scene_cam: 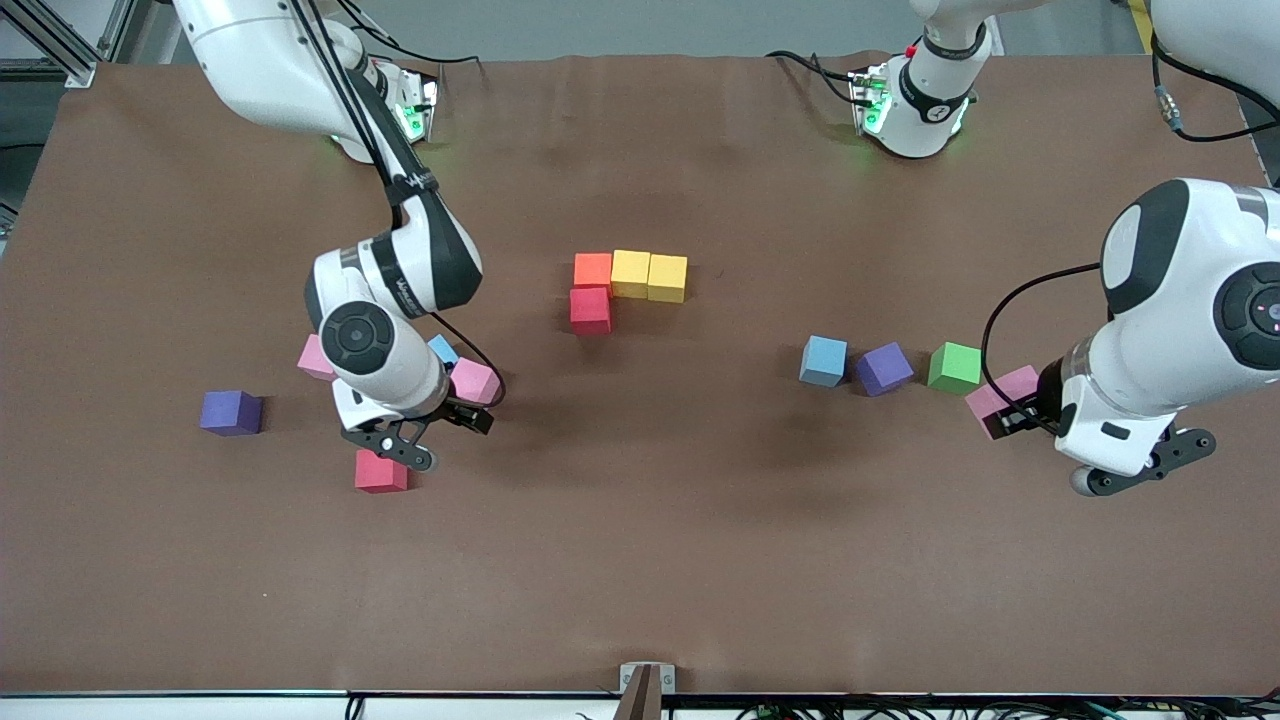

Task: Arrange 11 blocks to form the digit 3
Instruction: 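Move the right gripper to the pink block and grasp it, then carry both pink blocks toward the mid-table blocks with both grippers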

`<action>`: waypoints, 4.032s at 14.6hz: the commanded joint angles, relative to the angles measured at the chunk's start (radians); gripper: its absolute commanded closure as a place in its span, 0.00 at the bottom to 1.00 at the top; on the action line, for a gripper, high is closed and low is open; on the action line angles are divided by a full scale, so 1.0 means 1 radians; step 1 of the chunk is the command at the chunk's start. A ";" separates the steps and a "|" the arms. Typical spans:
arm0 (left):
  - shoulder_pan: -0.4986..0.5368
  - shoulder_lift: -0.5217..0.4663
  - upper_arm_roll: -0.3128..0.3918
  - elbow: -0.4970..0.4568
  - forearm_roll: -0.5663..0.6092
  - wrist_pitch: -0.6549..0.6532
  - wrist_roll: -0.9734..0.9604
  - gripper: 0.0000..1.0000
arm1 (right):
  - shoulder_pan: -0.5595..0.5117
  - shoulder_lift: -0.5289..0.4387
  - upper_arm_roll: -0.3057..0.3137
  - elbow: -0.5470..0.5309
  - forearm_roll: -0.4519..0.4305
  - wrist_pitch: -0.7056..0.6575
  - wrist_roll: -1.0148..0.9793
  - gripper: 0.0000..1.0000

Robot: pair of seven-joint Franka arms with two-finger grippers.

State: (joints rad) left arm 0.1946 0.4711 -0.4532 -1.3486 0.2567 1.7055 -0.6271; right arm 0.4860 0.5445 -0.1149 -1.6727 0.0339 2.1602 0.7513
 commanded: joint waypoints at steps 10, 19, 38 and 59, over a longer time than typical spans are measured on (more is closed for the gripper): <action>0.005 0.015 0.001 -0.015 -0.019 0.060 0.020 0.84 | -0.014 0.018 0.004 -0.099 0.014 0.059 -0.158 0.00; -0.001 0.023 0.001 -0.014 -0.020 0.101 0.021 0.84 | -0.017 0.017 0.006 -0.191 0.072 0.167 -0.156 0.00; 0.011 0.015 -0.002 -0.015 -0.027 0.118 0.092 0.85 | 0.016 -0.012 0.014 -0.254 0.107 0.148 -0.118 0.00; -0.081 0.124 -0.013 -0.041 -0.096 0.174 -0.060 0.85 | 0.028 -0.023 0.026 -0.214 0.106 0.142 -0.087 0.56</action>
State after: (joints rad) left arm 0.1278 0.6001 -0.4666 -1.3833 0.1739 1.8685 -0.6477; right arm 0.5142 0.5513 -0.0931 -1.8983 0.1219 2.3095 0.6605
